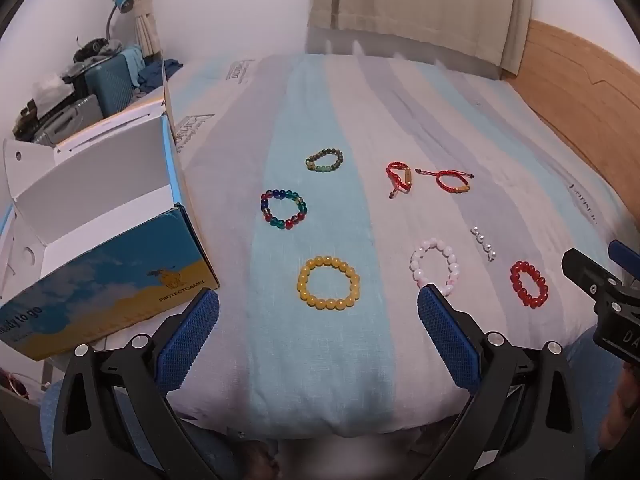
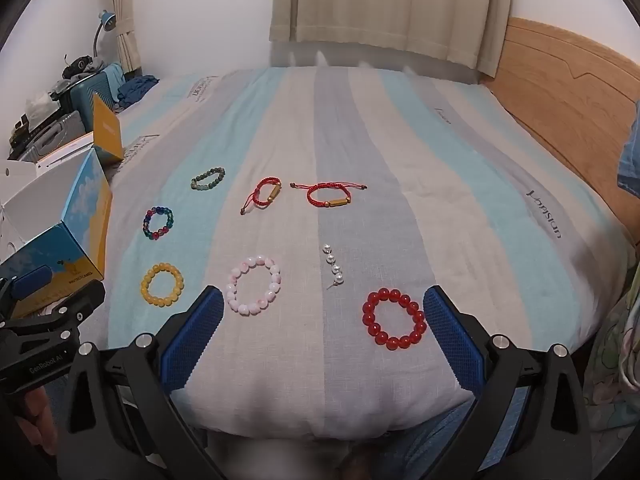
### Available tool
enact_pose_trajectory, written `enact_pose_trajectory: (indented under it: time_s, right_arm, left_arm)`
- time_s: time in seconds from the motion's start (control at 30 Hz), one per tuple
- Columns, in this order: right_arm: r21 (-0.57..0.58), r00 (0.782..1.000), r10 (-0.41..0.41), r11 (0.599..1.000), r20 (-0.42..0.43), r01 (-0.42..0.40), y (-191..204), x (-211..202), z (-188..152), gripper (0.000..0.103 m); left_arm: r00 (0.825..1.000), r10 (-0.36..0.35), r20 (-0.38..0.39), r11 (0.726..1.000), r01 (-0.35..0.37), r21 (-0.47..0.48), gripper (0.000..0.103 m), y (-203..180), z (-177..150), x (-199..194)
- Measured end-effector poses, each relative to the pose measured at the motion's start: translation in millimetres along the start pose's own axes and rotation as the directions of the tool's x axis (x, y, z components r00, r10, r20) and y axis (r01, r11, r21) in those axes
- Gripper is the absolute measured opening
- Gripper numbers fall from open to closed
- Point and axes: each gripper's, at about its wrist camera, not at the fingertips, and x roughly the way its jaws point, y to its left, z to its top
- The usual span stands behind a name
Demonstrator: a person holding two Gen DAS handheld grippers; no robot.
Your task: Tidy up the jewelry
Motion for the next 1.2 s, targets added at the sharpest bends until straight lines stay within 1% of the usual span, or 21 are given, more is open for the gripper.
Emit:
enact_pose_trajectory:
  time_s: [0.13, 0.4, 0.5, 1.2]
  right_arm:
    - [-0.002, 1.000, -0.003, 1.000, -0.003, 0.003, -0.4, 0.5, 1.0, 0.096]
    - [0.003, 1.000, -0.004, 1.000, 0.000, 0.004, -1.5, -2.8, 3.1, 0.096]
    - [0.003, 1.000, -0.005, 1.000, -0.003, 0.005, -3.2, 1.0, -0.3, 0.096]
    - [0.015, 1.000, 0.002, 1.000, -0.006, -0.002, -3.7, 0.8, -1.9, 0.096]
  left_arm:
    - [1.000, 0.017, 0.004, 1.000, -0.017, 0.006, 0.097, -3.7, 1.3, 1.9]
    - [0.999, 0.018, 0.027, 1.000, -0.018, -0.001, 0.097, -5.4, 4.5, -3.9]
    - [1.000, 0.014, 0.026, 1.000, -0.014, -0.008, 0.097, 0.9, 4.5, -7.4]
    - [1.000, 0.011, 0.014, 1.000, -0.011, -0.003, 0.097, 0.1, 1.1, -6.0]
